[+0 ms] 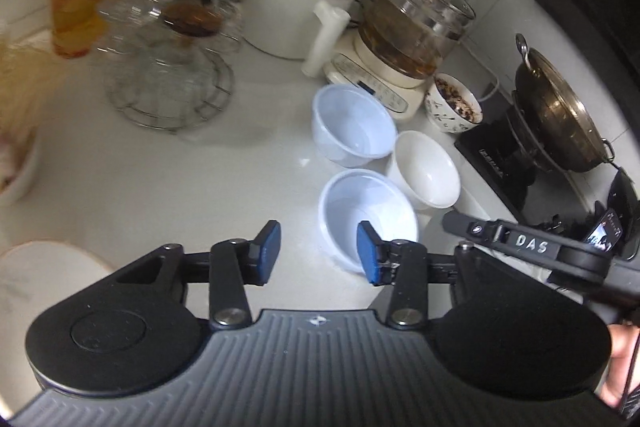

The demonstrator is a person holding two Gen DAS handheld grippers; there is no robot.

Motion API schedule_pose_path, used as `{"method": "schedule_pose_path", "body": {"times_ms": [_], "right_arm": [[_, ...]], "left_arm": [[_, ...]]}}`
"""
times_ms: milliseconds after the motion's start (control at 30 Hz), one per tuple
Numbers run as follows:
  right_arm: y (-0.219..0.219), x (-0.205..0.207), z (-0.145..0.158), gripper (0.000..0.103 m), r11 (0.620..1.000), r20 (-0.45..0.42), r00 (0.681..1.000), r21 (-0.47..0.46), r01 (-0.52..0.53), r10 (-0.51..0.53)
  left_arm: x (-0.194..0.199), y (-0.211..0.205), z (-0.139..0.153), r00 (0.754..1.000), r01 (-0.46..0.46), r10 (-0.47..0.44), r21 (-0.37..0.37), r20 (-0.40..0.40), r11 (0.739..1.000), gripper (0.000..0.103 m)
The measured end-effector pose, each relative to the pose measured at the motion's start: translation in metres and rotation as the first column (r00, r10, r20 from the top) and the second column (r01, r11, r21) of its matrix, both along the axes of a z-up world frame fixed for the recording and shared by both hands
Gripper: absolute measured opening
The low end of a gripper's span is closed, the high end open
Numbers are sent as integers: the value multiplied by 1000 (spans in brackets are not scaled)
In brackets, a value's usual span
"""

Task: Organize plates and bowls
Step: 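Move both grippers to the rim of a light blue plastic bowl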

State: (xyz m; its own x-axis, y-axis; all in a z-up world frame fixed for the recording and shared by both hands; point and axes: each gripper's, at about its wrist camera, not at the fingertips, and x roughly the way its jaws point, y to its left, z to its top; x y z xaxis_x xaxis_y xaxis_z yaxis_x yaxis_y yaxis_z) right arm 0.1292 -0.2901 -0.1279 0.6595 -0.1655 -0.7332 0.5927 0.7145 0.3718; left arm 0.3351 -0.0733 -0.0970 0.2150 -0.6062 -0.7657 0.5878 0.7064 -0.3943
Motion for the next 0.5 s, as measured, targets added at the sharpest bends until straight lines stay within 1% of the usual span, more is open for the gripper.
{"method": "schedule_pose_path", "body": {"times_ms": [67, 133, 200, 333, 433, 467, 500], "right_arm": [[-10, 2, -10, 43, 1000, -12, 1000, 24, 6, -6], [-19, 5, -20, 43, 998, -23, 1000, 55, 6, -5], [-27, 8, -30, 43, 997, -36, 999, 81, 2, 0], [-38, 17, -45, 43, 995, -47, 998, 102, -25, 30], [-41, 25, -52, 42, 993, -48, 997, 109, -55, 60], [-42, 28, -54, 39, 992, -49, 996, 110, -67, 72], [-42, 31, -55, 36, 990, -53, 995, 116, -77, 84]], "left_arm": [[8, -12, -9, 999, 14, -14, -4, -33, 1000, 53], [13, -26, -20, 998, 29, -28, 15, -51, 999, 53], [18, -41, -30, 997, 46, -44, 29, -58, 999, 53], [23, -63, -51, 996, 59, -55, 66, -70, 996, 53], [26, -71, -64, 995, 56, -49, 72, -88, 996, 52], [27, -73, -67, 995, 53, -46, 73, -93, 996, 50], [27, -74, -71, 994, 50, -42, 74, -103, 996, 45]]}}
